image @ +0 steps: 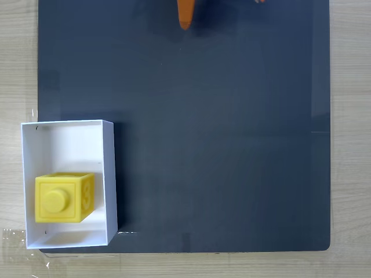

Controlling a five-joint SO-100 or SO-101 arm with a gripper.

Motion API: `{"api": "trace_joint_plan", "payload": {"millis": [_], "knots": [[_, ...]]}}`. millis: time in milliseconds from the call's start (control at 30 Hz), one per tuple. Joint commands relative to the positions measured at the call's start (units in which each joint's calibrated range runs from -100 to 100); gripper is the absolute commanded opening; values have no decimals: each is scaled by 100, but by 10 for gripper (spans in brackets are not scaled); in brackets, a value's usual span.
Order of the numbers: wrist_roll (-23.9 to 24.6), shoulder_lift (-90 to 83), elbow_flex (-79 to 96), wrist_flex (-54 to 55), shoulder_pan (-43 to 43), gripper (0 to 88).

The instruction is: Grasp a yellow block and put it in the box

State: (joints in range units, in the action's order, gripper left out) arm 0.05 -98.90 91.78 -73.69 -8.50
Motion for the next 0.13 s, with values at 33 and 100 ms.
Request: {"api": "trace_joint_plan", "payload": {"millis": [33, 100], "knots": [[-11, 1, -10, -48, -25, 11], [-11, 1, -10, -48, -25, 11]]}}
